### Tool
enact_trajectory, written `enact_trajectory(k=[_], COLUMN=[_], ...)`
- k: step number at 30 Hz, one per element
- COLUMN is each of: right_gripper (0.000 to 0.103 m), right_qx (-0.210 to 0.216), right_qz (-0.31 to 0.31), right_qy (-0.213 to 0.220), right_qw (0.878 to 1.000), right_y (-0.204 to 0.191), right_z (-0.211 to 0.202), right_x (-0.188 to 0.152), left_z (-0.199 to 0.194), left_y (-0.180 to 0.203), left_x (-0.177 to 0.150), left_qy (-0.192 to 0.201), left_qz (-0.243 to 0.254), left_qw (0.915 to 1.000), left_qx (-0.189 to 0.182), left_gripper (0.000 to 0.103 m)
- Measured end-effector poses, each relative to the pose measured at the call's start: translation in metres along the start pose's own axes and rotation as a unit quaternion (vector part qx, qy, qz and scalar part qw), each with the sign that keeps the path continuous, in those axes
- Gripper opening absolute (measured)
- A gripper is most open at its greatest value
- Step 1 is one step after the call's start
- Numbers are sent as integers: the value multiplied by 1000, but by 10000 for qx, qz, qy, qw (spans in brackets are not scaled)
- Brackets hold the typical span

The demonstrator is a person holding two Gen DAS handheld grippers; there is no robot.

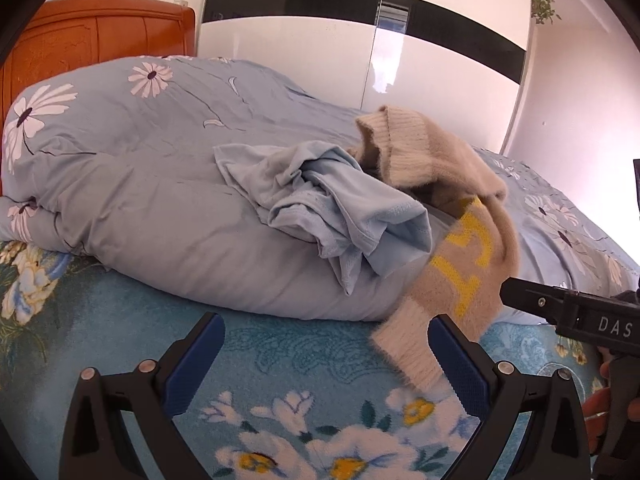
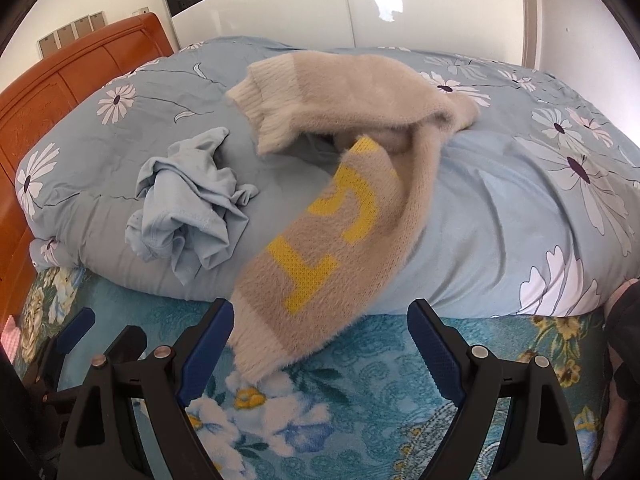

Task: Fold clothes
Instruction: 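Reach the right gripper toward the crumpled light-blue shirt on the duvet, then grasp the light-blue shirt with the right gripper and lift it up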

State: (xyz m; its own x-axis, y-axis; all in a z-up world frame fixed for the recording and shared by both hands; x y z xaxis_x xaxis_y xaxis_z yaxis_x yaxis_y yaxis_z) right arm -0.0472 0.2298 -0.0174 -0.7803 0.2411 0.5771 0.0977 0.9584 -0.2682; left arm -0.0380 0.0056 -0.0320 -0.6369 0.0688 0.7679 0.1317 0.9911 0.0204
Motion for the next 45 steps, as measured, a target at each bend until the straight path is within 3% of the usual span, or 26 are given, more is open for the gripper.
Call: enact_trajectory(k=[10, 16, 23, 29, 35, 38, 39, 40, 42, 45], right_gripper=[89, 89, 89, 89, 89, 76, 60, 52, 17, 4], right_qx=[86, 118, 52, -3, -308, -525, -548, -535, -461, -78], right_qz=[27, -88, -200, -586, -1256, -1511, -1488, -1406, -1184, -490], right_qy=[-159, -206, -275, -258, -211, -165, -156, -159, -187, -187], right_qw=[9998, 9997, 9994, 9979, 9914, 9870, 9872, 9885, 9917, 9986], right_y=[-5, -16, -25, -50, -87, -102, -106, -108, -113, -116], right_z=[6, 8, 12, 15, 39, 51, 52, 53, 54, 42], right_x=[-3, -2, 0, 8, 23, 35, 38, 43, 51, 64], left_z=[-2, 6, 13, 9, -3, -11, -14, -18, -25, -37], left_y=[-5, -15, -23, -38, -78, -93, -97, -101, -107, -112], left_x=[2, 3, 1, -8, -36, -45, -47, -50, -54, -59], left_qy=[47, -158, -125, -115, -506, -523, -529, -549, -568, -534], left_qz=[31, -280, -383, -735, -1241, -1439, -1495, -1554, -1689, -1837], left_qw=[10000, 9994, 9990, 9967, 9909, 9882, 9873, 9863, 9840, 9814], left_qx=[82, -128, -206, -311, -99, -55, -52, -57, -84, -161], left_gripper=[103, 103, 103, 103, 103, 103, 103, 103, 103, 103])
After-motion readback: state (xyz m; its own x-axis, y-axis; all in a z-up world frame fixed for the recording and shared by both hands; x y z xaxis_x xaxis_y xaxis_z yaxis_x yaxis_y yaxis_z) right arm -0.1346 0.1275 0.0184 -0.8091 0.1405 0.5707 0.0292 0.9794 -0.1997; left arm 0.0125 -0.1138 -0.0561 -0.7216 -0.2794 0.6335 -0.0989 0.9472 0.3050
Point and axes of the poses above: each gripper's, at about its wrist camera, not at the fingertips, and z roughly the way its jaws point, y to its right, x to its top, the point moved 5 cm from there along z, roughly the way its jaws point, and after that the axes turned 9 degrees about z, right-handed, at the moved point
